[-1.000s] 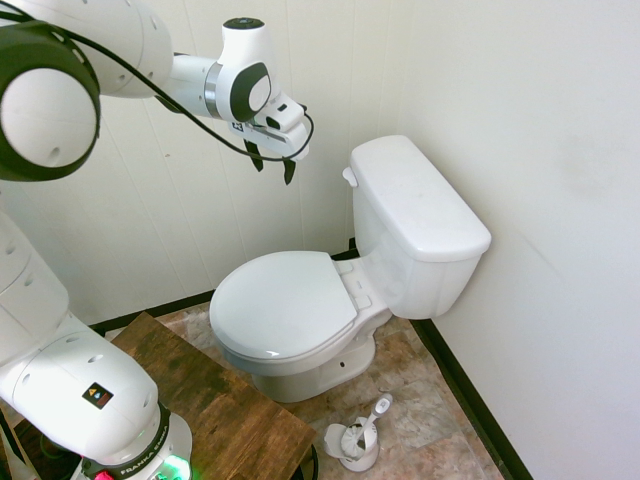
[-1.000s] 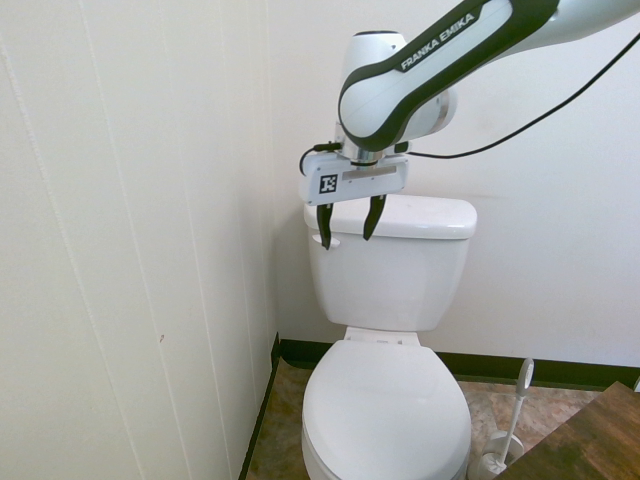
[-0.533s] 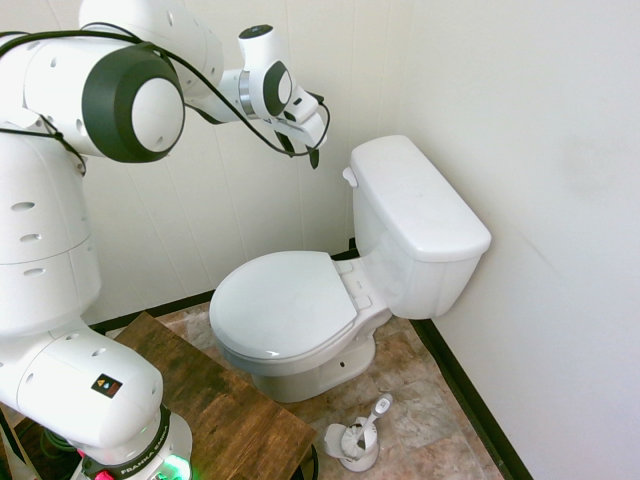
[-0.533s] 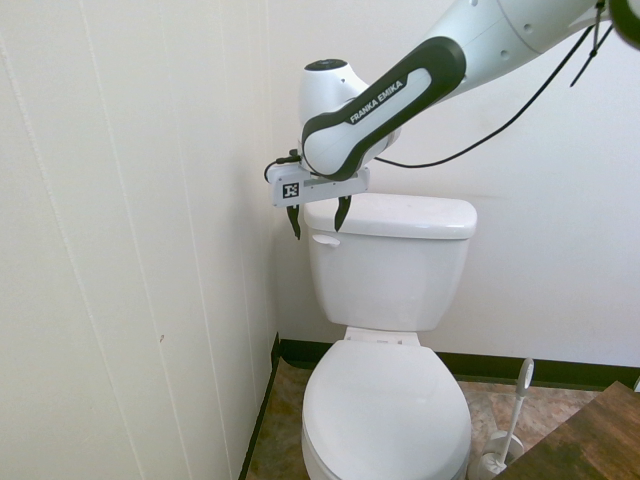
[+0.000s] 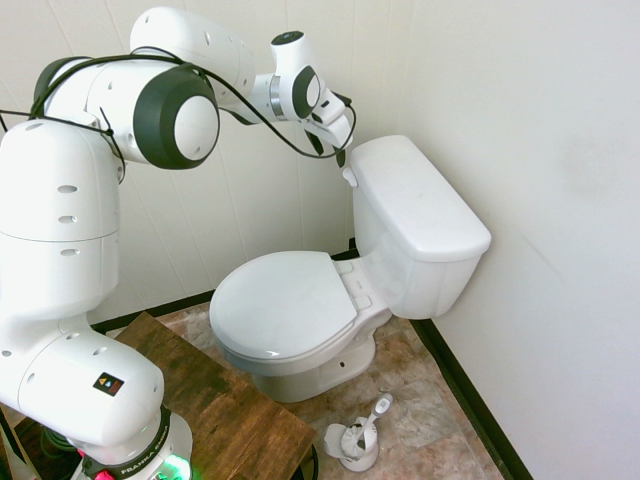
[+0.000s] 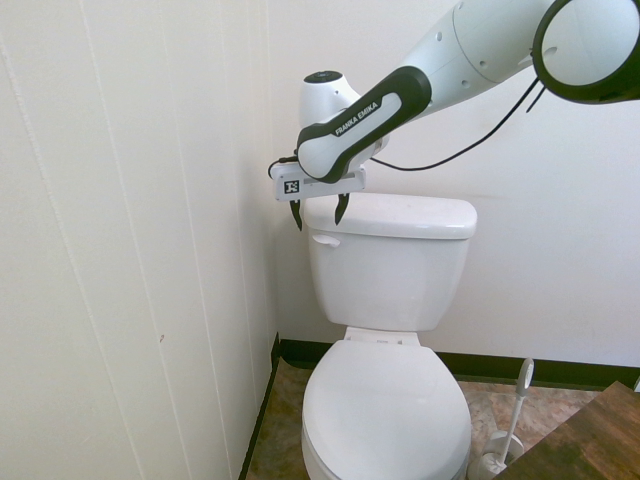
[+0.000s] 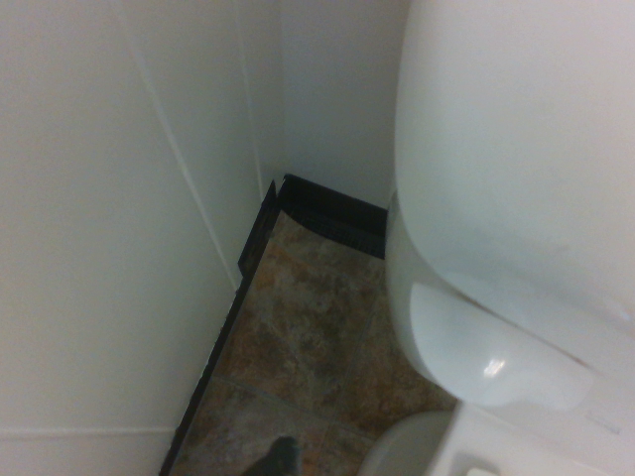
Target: Flush the toilet
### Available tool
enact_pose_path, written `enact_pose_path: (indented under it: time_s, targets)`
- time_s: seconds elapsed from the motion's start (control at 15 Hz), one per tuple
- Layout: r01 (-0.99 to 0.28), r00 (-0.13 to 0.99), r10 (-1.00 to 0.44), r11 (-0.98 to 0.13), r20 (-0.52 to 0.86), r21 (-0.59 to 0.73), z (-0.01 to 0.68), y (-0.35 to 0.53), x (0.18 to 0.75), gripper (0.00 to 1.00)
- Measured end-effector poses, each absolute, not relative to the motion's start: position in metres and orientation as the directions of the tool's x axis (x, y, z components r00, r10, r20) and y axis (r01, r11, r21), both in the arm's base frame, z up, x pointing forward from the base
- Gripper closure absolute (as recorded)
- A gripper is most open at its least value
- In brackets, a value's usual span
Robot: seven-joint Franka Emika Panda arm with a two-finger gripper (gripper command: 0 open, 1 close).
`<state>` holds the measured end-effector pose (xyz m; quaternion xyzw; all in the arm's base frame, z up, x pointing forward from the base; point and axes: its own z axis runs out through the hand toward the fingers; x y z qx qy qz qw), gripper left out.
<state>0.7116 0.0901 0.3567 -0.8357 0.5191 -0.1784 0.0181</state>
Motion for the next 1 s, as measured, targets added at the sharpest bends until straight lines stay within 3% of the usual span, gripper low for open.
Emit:
enact_pose_path:
  time_s: [1.0]
  targets:
    - [-0.902, 0.307, -0.909, -0.372, 0.283, -0.217, 0.342, 0.066, 0.739, 1.00]
